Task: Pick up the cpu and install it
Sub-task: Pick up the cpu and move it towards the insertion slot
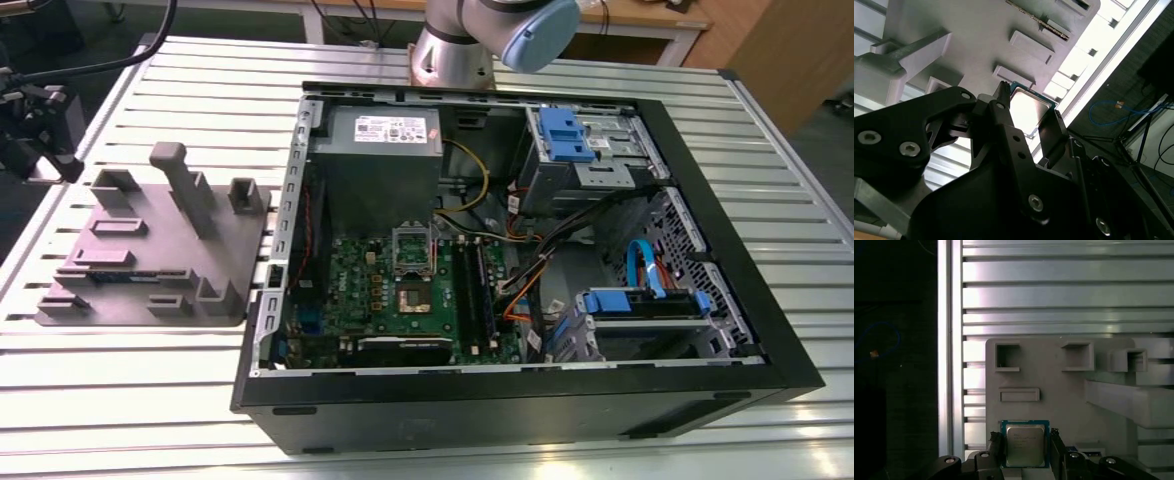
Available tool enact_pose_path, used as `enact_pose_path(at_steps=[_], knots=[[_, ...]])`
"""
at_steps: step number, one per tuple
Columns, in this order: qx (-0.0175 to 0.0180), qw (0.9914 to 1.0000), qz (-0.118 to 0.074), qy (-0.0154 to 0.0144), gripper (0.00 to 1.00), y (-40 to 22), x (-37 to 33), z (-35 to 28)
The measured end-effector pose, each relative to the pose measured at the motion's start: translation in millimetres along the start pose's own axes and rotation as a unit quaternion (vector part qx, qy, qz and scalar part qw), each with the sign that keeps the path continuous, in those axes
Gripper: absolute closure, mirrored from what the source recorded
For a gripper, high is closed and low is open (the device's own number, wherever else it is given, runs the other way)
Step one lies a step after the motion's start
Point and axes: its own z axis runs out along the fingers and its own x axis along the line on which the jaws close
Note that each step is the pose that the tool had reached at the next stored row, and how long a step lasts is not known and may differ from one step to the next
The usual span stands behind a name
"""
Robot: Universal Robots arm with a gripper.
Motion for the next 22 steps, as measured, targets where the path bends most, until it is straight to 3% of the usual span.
enact_pose_path(at_steps=[22], knots=[[0.0,1.0,0.0,0.0001,0.53,0.3,0.0,-6.1]])
